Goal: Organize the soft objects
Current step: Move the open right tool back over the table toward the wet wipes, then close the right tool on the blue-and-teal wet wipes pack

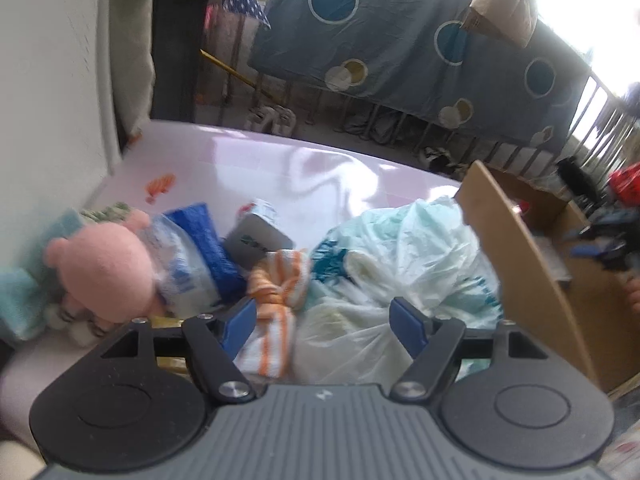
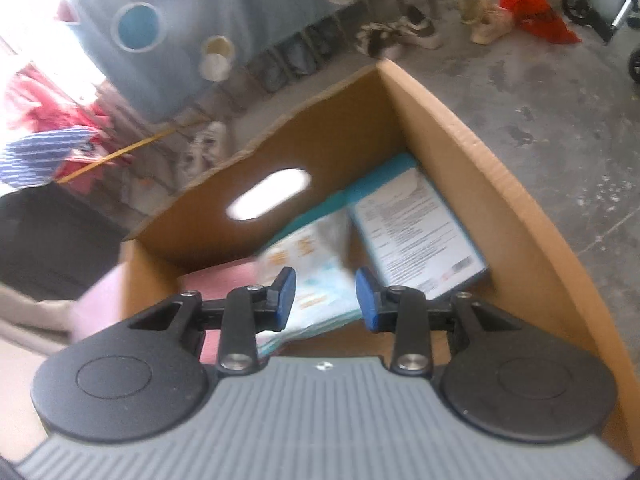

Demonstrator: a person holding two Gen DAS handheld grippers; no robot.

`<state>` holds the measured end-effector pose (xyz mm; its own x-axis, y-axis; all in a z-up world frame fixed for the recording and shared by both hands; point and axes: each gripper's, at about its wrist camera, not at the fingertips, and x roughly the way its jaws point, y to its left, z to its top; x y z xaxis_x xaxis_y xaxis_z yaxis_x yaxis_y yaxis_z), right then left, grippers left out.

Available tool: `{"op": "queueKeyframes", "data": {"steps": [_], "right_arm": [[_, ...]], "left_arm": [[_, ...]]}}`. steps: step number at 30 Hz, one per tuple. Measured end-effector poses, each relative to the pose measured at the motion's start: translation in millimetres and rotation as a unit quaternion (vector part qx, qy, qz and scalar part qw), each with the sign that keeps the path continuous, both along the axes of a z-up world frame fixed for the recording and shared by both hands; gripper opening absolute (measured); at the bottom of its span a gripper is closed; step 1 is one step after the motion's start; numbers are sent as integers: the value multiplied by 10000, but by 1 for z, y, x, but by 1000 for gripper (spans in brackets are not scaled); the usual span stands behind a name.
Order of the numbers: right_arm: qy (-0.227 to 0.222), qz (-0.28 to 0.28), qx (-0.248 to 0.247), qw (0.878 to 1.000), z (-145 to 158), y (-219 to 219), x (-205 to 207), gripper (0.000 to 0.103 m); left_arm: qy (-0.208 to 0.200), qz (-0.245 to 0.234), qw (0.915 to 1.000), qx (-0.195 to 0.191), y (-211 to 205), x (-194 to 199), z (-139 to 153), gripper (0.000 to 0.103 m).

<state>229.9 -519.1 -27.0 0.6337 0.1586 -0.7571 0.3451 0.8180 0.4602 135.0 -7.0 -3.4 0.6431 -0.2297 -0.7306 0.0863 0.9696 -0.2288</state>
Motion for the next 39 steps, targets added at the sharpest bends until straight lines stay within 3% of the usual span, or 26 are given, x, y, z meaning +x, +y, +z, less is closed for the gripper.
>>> {"op": "queueKeyframes", "data": {"steps": [5, 11, 16, 22, 26, 35, 39], "right_arm": [[-345, 445, 453, 9974, 44, 29, -35, 43], [-559, 1317, 985, 9848, 79, 101, -57, 47], [-460, 2186, 1398, 9647, 75, 183, -55, 50], [-69, 3159, 1712, 9332, 41, 298, -34, 51], [104, 3626, 1441, 9207, 26, 368, -6, 51], [523, 4350, -682, 8963, -28, 483, 67, 51], [860, 4300, -795, 8952, -53, 495, 86, 51]], "left_arm": [[-222, 104, 9986, 472, 9, -26, 10, 78], [-523, 471, 9910, 1137, 36, -65, 14, 78], [-604, 896, 9814, 1585, 67, -93, 4, 78], [-586, 1103, 9727, 1954, 89, -104, -14, 78], [-511, 1208, 9705, 2023, 99, -100, -25, 77], [-264, 1599, 9710, 1757, 141, -93, -48, 76], [-199, 1651, 9720, 1661, 157, -94, -52, 76]]}}
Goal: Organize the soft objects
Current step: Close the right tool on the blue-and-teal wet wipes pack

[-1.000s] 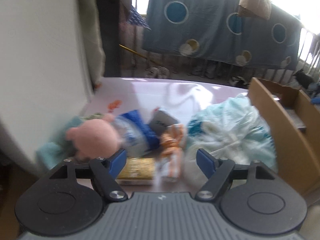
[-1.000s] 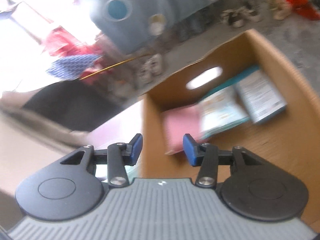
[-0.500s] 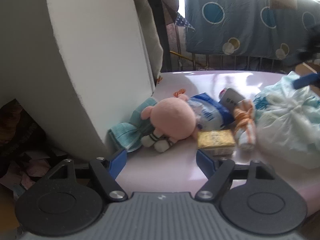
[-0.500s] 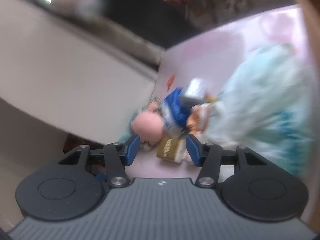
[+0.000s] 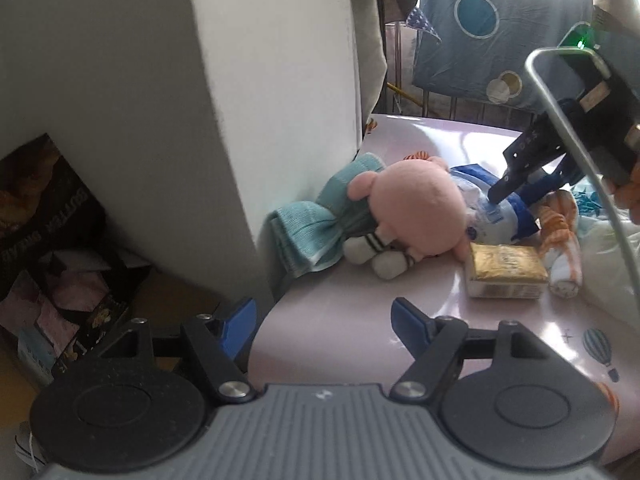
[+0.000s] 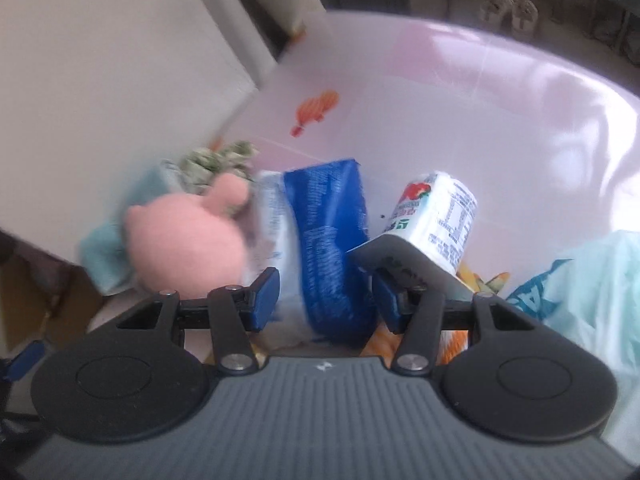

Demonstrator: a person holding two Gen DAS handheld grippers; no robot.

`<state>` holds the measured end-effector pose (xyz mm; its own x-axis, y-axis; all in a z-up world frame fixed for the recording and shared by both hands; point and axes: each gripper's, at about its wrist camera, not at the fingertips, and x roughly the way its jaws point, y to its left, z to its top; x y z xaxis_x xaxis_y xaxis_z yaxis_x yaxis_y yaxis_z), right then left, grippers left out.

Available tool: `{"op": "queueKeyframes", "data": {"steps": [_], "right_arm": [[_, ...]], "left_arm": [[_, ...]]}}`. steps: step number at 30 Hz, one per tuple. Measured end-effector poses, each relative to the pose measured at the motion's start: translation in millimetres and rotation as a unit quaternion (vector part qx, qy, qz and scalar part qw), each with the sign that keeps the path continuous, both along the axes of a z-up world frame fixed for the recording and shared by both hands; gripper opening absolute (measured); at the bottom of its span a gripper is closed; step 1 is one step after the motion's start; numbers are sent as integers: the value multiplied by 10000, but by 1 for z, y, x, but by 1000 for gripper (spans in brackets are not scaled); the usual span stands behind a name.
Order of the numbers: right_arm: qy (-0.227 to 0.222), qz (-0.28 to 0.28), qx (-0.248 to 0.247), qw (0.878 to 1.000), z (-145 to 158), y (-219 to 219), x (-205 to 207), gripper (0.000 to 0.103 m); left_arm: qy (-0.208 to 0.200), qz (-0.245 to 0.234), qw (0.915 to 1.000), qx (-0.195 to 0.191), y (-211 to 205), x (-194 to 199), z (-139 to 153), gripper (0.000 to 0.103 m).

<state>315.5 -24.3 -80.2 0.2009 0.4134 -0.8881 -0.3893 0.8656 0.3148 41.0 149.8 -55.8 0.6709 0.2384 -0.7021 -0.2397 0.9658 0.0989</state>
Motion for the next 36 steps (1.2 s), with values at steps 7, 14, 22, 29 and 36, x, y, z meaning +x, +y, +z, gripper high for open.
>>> {"op": "queueKeyframes", "data": {"steps": [7, 14, 22, 29, 36], "right_arm": [[542, -258, 321, 9977, -22, -2, 13, 61], [142, -506, 526, 9972, 1, -6, 4, 33], [-621, -287, 416, 9968, 58, -6, -11, 20], [-903, -47, 280, 9955, 98, -16, -43, 18], [-1299, 693, -383, 9884, 114, -13, -110, 18]], "left_arm": [[-37, 38, 9998, -187, 11, -1, -1, 76], [-65, 109, 9993, -341, 13, -5, -1, 76], [-167, 156, 9987, -455, 17, -10, 3, 76], [-241, 206, 9977, -602, 24, -18, 7, 75], [-264, 197, 9972, -670, 25, -24, 8, 75]]}}
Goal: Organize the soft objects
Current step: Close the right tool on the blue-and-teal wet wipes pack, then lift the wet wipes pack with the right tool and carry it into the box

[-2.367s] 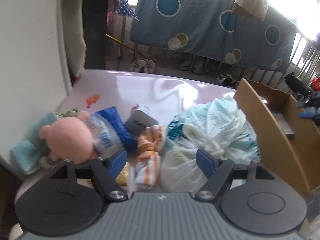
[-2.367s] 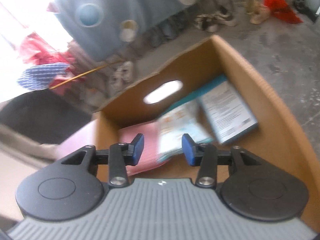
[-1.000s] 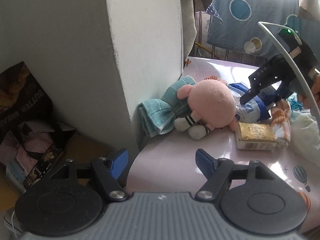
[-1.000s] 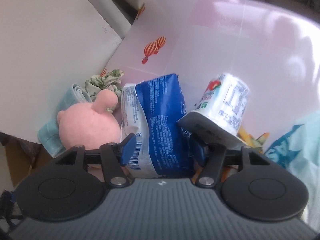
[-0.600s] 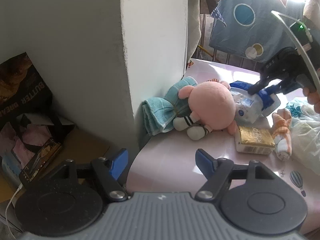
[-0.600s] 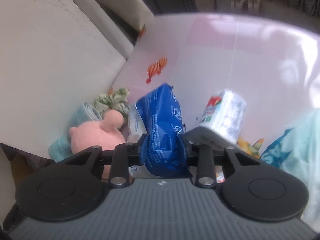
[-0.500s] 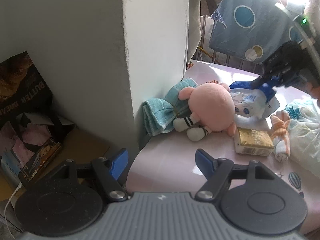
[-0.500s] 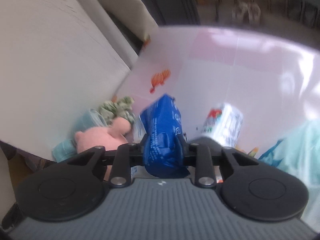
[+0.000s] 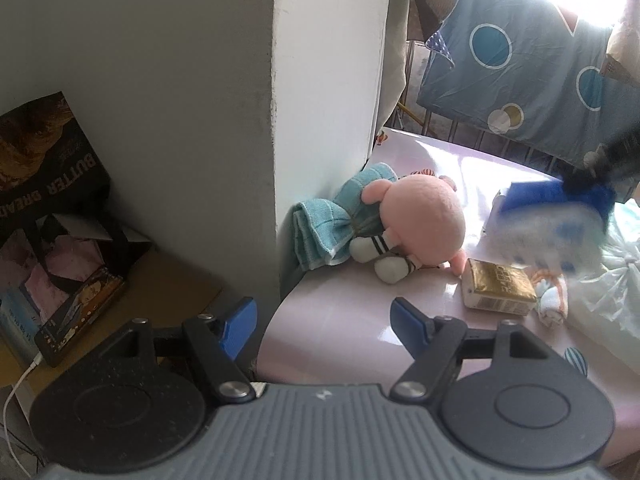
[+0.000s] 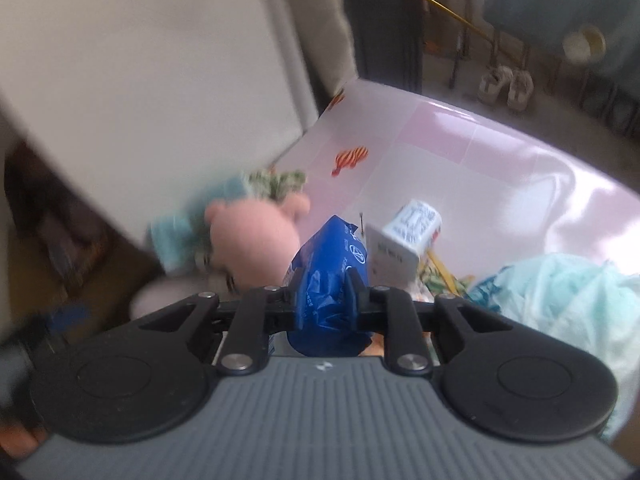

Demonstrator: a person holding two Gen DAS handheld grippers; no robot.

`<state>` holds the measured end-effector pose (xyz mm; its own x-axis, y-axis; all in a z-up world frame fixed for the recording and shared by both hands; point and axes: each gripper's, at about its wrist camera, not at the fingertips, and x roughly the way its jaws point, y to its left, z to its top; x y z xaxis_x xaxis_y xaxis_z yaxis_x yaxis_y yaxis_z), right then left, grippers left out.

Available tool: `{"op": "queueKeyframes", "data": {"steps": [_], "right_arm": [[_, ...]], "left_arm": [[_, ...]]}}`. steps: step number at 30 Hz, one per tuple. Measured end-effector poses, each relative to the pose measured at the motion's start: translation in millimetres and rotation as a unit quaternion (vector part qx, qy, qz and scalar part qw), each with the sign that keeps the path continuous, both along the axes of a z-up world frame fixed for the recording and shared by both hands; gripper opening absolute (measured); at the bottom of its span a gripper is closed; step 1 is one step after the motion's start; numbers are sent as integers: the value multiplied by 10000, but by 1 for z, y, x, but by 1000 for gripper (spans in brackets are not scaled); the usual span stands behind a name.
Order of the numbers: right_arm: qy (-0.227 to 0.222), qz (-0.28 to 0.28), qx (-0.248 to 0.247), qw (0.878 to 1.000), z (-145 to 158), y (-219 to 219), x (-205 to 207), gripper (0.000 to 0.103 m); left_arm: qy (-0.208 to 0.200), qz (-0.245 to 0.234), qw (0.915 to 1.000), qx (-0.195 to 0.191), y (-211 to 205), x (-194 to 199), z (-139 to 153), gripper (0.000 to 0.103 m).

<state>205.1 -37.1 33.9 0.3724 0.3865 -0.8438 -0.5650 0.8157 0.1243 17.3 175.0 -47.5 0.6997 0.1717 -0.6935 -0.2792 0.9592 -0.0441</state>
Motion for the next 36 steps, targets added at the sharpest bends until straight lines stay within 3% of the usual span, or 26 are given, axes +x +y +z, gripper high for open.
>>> {"op": "queueKeyframes", "data": {"steps": [5, 12, 18, 23, 25, 28, 32, 36], "right_arm": [[-269, 494, -470, 9973, -17, 14, -43, 18], [-116, 805, 38, 9967, -20, 25, -73, 18], [599, 872, 835, 9909, -44, 33, -79, 17], [1358, 380, 1582, 9773, -82, 29, -67, 19], [1702, 21, 2011, 9647, -99, 20, -58, 19], [2190, -443, 2719, 9360, -111, 0, -45, 21], [1823, -719, 2815, 9393, -97, -21, -35, 30], [1695, -955, 2403, 9510, -98, -20, -21, 34]], "left_arm": [[16, 65, 10000, -8, 3, -2, 0, 75], [55, 106, 9995, -295, 9, -8, 1, 71], [-32, 16, 9973, -734, 13, -14, 5, 71], [30, -98, 9959, -898, 11, -12, 2, 70], [64, -166, 9956, -925, 9, -11, 1, 70], [134, -359, 9936, -1066, 7, -10, 0, 70], [307, -767, 9841, -1570, 3, 0, -4, 70], [611, -1074, 9730, -1949, -8, 20, -13, 70]]}}
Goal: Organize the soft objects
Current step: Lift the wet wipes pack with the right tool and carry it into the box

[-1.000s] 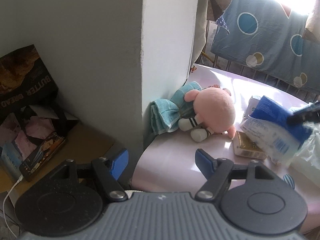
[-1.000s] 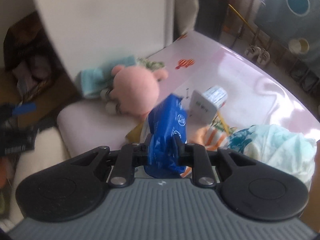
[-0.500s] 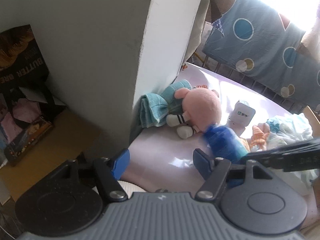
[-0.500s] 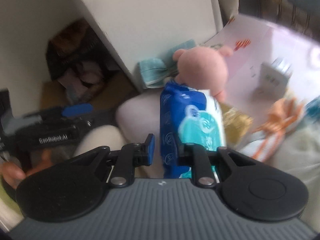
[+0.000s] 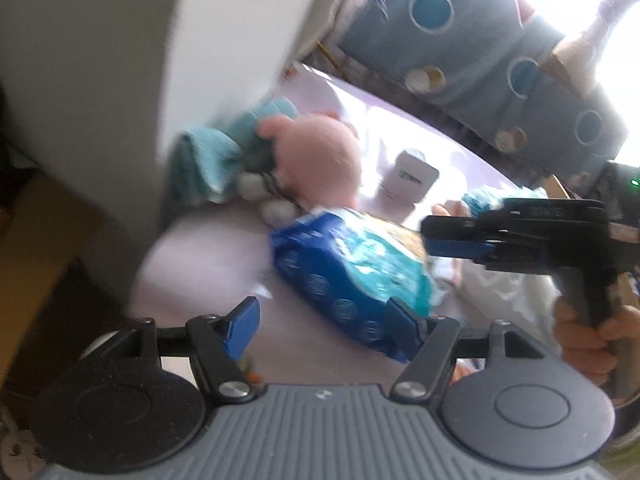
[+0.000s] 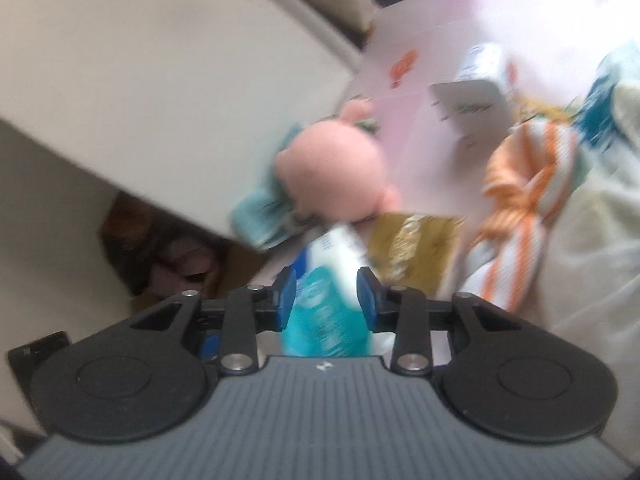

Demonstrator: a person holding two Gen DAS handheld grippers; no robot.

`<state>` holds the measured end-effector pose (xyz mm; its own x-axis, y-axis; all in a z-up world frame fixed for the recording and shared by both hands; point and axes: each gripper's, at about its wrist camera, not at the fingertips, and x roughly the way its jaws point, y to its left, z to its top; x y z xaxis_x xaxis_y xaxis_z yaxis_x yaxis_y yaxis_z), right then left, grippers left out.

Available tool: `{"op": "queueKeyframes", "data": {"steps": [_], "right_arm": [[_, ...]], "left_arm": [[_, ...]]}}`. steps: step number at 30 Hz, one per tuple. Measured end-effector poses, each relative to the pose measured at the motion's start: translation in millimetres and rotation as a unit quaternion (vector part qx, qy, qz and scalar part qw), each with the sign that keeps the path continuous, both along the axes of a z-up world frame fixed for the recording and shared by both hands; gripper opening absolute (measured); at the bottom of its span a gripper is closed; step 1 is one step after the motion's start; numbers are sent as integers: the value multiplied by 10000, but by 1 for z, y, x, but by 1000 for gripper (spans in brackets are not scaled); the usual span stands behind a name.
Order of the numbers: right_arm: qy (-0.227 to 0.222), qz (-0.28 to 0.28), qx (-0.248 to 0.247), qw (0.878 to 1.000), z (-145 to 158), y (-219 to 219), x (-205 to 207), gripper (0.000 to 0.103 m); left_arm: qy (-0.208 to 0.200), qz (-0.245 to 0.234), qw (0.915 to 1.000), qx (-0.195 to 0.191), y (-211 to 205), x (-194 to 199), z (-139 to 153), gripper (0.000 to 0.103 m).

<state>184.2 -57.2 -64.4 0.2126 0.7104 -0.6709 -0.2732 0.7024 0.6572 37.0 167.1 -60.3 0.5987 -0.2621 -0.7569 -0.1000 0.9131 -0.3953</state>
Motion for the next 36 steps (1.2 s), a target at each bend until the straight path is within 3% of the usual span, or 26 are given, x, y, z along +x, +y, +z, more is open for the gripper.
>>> {"op": "queueKeyframes", "data": {"steps": [4, 9, 12, 14, 19, 21, 24, 36], "right_arm": [[382, 211, -335, 9985, -18, 17, -8, 34], [874, 528, -114, 9947, -24, 19, -28, 34], [801, 381, -127, 9960, -23, 16, -23, 34], [803, 210, -109, 9965, -24, 13, -14, 41], [1194, 7, 145, 9927, -51, 23, 4, 45], [1309, -41, 240, 9911, -58, 26, 7, 47], [1444, -97, 351, 9889, -64, 26, 7, 46], [1258, 275, 698, 9892, -11, 23, -34, 41]], "left_arm": [[262, -95, 9994, -182, -9, 16, -10, 70], [425, -169, 9989, -103, -11, 21, -17, 71], [464, -207, 9987, 104, -12, 25, -18, 72], [503, -297, 9982, 165, -14, 30, -19, 73], [551, -488, 9965, 402, -21, 45, -21, 74], [660, -497, 9960, 328, -20, 51, -26, 74], [777, -448, 9959, 89, -17, 56, -31, 65], [360, -269, 9981, 427, -28, 10, 32, 63]]}}
